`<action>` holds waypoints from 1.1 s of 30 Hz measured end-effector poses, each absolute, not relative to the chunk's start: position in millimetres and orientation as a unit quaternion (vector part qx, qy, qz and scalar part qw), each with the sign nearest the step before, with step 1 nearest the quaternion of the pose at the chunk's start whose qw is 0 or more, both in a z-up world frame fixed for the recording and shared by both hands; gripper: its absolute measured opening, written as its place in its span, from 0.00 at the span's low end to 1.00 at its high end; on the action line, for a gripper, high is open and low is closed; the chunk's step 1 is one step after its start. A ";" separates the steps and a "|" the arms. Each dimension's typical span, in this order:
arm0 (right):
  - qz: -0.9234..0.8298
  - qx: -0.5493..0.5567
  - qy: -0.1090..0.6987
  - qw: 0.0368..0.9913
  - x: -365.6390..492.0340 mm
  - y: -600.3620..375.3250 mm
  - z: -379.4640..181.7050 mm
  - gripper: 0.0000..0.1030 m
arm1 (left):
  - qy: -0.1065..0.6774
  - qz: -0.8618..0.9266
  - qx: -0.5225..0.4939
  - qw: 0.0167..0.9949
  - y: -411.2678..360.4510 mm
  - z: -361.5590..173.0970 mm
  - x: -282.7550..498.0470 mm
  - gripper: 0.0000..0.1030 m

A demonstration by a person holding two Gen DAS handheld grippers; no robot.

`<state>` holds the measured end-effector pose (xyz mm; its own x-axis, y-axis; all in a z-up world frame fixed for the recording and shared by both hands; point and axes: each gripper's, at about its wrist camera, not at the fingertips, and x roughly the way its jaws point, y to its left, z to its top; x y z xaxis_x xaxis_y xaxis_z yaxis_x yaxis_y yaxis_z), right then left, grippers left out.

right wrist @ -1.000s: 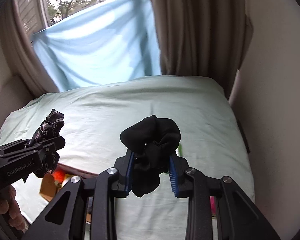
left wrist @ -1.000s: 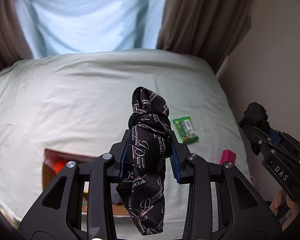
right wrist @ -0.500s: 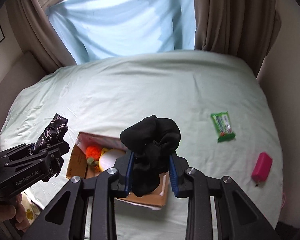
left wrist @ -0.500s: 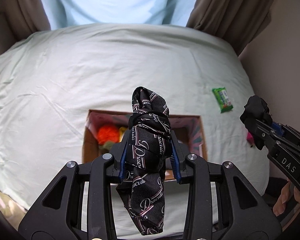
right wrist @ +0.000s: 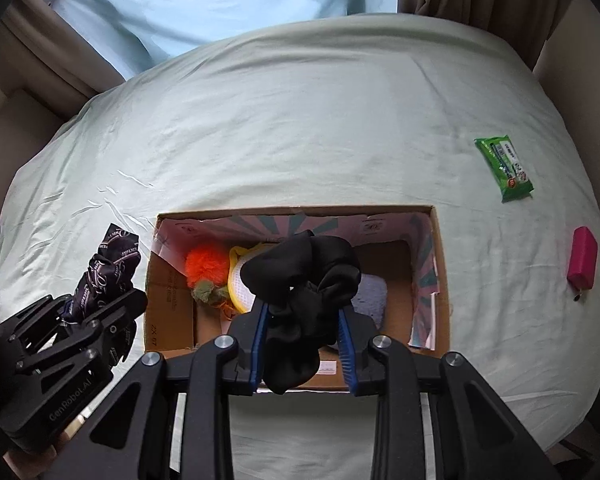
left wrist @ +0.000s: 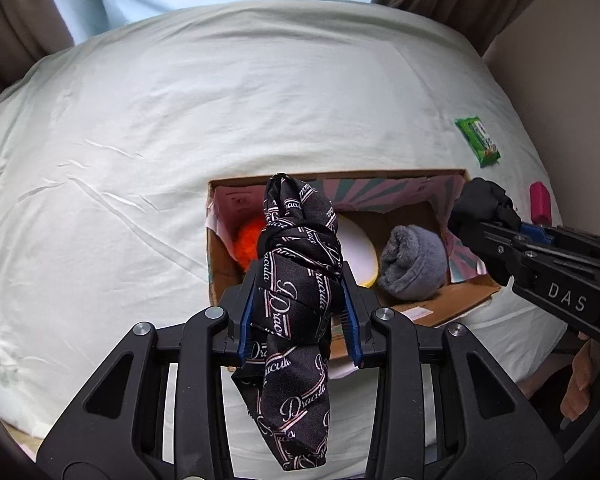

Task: Organize soft objects
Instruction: 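Carry both scrunchies over the cardboard box with both tools, then open both tools to drop the scrunchies into the box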

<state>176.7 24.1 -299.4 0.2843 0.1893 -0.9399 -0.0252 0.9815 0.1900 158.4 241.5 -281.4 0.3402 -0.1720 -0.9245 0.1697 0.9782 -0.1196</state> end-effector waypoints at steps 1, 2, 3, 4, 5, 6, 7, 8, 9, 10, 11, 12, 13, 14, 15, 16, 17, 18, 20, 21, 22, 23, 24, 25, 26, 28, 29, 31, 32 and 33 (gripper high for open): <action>0.068 0.073 0.602 0.792 180.0 28.4 -305.1 0.27 | 0.570 -0.108 0.006 0.815 241.9 -288.5 159.4 0.31; 0.067 0.075 0.610 0.786 182.7 33.4 -310.7 0.27 | 0.577 -0.111 0.009 0.809 241.9 -295.7 160.2 0.31; 0.068 0.078 0.616 0.781 186.1 36.2 -316.3 0.27 | 0.583 -0.116 0.012 0.804 241.2 -301.7 160.9 0.31; 0.068 0.081 0.624 0.774 189.9 38.9 -322.6 0.27 | 0.589 -0.120 0.017 0.799 240.7 -308.1 161.6 0.31; 0.068 0.082 0.629 0.770 193.1 40.6 -327.2 0.27 | 0.594 -0.122 0.024 0.795 239.9 -314.8 162.0 0.31; 0.069 0.084 0.634 0.765 196.4 43.7 -331.9 0.27 | 0.598 -0.124 0.027 0.791 238.1 -319.5 163.1 0.31; 0.069 0.085 0.640 0.761 199.5 46.9 -335.4 0.27 | 0.602 -0.126 0.028 0.788 238.2 -324.2 163.9 0.31; 0.068 0.085 0.645 0.756 203.7 48.5 -340.8 0.27 | 0.604 -0.127 0.028 0.786 238.3 -328.7 165.2 0.31; 0.069 0.085 0.650 0.752 207.1 50.9 -345.1 0.27 | 0.606 -0.128 0.027 0.784 238.0 -333.1 166.5 0.31; 0.071 0.085 0.654 0.748 210.6 51.9 -349.7 0.27 | 0.608 -0.130 0.027 0.783 236.8 -337.3 167.9 0.31; 0.074 0.085 0.658 0.745 213.9 52.6 -354.1 0.27 | 0.609 -0.130 0.029 0.782 234.7 -341.3 169.2 0.31; 0.077 0.085 0.662 0.741 217.3 53.3 -358.8 0.27 | 0.610 -0.131 0.035 0.781 232.0 -345.7 170.7 0.31; 0.080 0.086 0.667 0.736 221.1 53.6 -365.0 0.27 | 0.608 -0.131 0.042 0.782 229.3 -349.4 172.0 0.31; 0.083 0.088 0.672 0.731 224.3 53.1 -370.7 0.27 | 0.608 -0.131 0.050 0.781 226.3 -353.0 173.5 0.31; 0.084 0.089 0.676 0.727 227.0 52.3 -375.8 0.27 | 0.609 -0.132 0.055 0.780 223.2 -356.6 175.1 0.31; 0.085 0.089 0.679 0.724 229.8 51.0 -380.6 0.27 | 0.612 -0.134 0.059 0.777 220.1 -360.3 176.4 0.31; 0.087 0.090 0.683 0.720 231.9 50.1 -384.4 0.27 | 0.615 -0.137 0.064 0.774 216.6 -363.6 177.3 0.31; 0.089 0.091 0.687 0.715 233.9 49.2 -387.8 0.27 | 0.617 -0.141 0.068 0.771 214.4 -366.1 178.1 0.31; 0.089 0.090 0.688 0.714 236.8 47.9 -390.2 0.27 | 0.618 -0.154 0.071 0.768 212.1 -367.4 179.0 0.31; 0.091 0.093 0.689 0.713 238.1 47.4 -390.2 0.27 | 0.618 -0.163 0.070 0.766 211.5 -367.0 179.4 0.34; 0.094 0.098 0.689 0.712 239.6 46.2 -390.4 0.29 | 0.619 -0.171 0.068 0.763 211.3 -366.5 179.9 0.47; 0.096 0.100 0.689 0.711 241.2 46.1 -390.8 0.35 | 0.623 -0.181 0.067 0.758 210.4 -367.0 180.8 0.63; 0.099 0.097 0.690 0.710 242.8 46.4 -391.1 0.58 | 0.625 -0.190 0.068 0.754 209.5 -367.0 181.3 0.91; 0.100 0.089 0.692 0.710 244.1 47.4 -391.5 0.88 | 0.626 -0.195 0.071 0.751 208.7 -366.8 181.4 1.00; 0.100 0.082 0.693 0.709 244.4 47.5 -391.7 0.98 | 0.625 -0.196 0.076 0.752 208.6 -366.0 180.8 1.00; 0.103 0.074 0.697 0.706 243.5 47.2 -391.0 1.00 | 0.615 -0.201 0.076 0.759 210.9 -360.3 178.3 1.00; 0.103 0.072 0.701 0.702 242.7 46.8 -391.2 1.00 | 0.617 -0.202 0.075 0.757 212.7 -359.2 177.9 1.00; 0.107 0.081 0.699 0.702 239.8 44.1 -389.8 1.00 | 0.615 -0.196 0.075 0.760 216.8 -356.6 177.2 1.00; 0.108 0.087 0.698 0.702 238.3 42.7 -389.1 1.00 | 0.613 -0.194 0.074 0.762 218.8 -354.9 176.8 1.00; 0.108 0.092 0.698 0.702 236.5 41.4 -387.9 1.00 | 0.613 -0.191 0.074 0.763 220.6 -353.4 176.7 1.00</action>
<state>236.5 41.4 -387.9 0.0027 0.2807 -0.9598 -0.0238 0.9595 0.2805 176.7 220.6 -353.4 0.1751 -0.2011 -0.9638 0.3833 0.9156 -0.1214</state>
